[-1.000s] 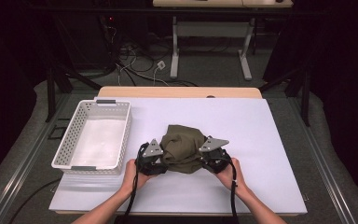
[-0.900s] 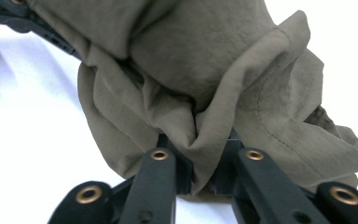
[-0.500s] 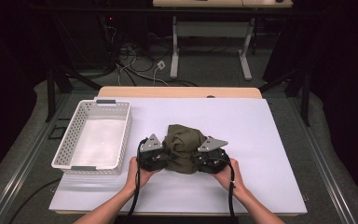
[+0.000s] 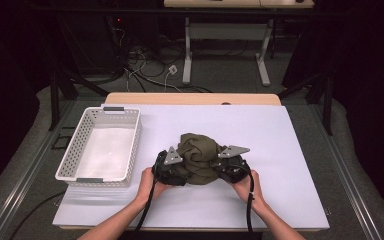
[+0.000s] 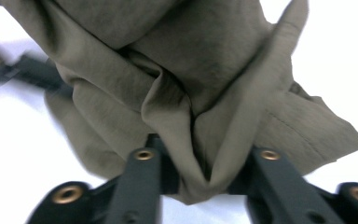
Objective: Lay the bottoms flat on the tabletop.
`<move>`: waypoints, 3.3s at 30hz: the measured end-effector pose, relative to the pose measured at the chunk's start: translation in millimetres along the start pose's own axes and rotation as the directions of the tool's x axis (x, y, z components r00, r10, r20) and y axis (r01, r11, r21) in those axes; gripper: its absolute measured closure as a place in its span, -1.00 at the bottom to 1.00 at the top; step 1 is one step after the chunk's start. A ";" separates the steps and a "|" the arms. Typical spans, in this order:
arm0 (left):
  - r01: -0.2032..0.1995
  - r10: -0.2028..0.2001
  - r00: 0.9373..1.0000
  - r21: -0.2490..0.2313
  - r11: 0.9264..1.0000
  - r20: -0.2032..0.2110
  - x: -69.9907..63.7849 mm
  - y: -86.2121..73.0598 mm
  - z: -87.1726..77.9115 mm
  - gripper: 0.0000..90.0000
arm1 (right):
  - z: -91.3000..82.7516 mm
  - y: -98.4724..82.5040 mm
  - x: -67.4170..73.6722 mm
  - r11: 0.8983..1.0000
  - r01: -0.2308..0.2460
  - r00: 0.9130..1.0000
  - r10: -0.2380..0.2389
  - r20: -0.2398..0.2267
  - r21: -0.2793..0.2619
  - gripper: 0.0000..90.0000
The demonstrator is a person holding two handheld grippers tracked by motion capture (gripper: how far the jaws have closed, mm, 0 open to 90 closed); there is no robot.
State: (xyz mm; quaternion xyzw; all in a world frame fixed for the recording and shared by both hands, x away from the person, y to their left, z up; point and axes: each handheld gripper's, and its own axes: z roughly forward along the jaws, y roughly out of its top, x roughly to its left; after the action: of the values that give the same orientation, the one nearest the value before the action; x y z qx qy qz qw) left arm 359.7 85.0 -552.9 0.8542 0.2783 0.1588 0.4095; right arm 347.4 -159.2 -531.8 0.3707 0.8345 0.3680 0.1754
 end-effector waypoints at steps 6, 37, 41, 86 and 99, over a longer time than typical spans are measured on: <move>0.022 -0.021 0.999 -0.018 1.000 0.034 0.9 -3.9 -1.3 0.59 | 2.3 2.2 3.5 1.000 0.027 1.000 -0.027 0.005 -0.003 0.63; -0.050 0.058 0.990 -0.060 0.997 0.130 -15.6 7.5 -34.9 0.68 | -10.1 2.3 -7.3 1.000 0.011 0.996 -0.011 0.084 -0.002 0.85; -0.050 0.050 0.991 -0.006 0.999 0.128 -13.7 6.6 -34.9 0.00 | -11.1 1.3 -7.2 1.000 0.009 0.996 -0.010 0.086 0.010 0.74; -0.042 0.048 0.987 -0.042 0.998 0.153 -7.4 5.6 -38.5 0.28 | -19.6 2.8 -6.5 0.999 0.020 0.997 -0.019 0.071 -0.024 0.81; -0.049 0.033 0.983 0.084 0.995 0.178 -11.3 -0.2 -28.4 -0.54 | -17.0 0.7 -15.5 1.000 -0.008 0.995 0.010 0.102 -0.014 0.54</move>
State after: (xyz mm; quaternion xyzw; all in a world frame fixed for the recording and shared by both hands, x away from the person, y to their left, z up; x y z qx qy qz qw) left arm 336.6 95.6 -536.1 0.8876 0.2300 0.0784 0.3912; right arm 348.4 -178.7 -519.6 0.3915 0.8203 0.3551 0.2187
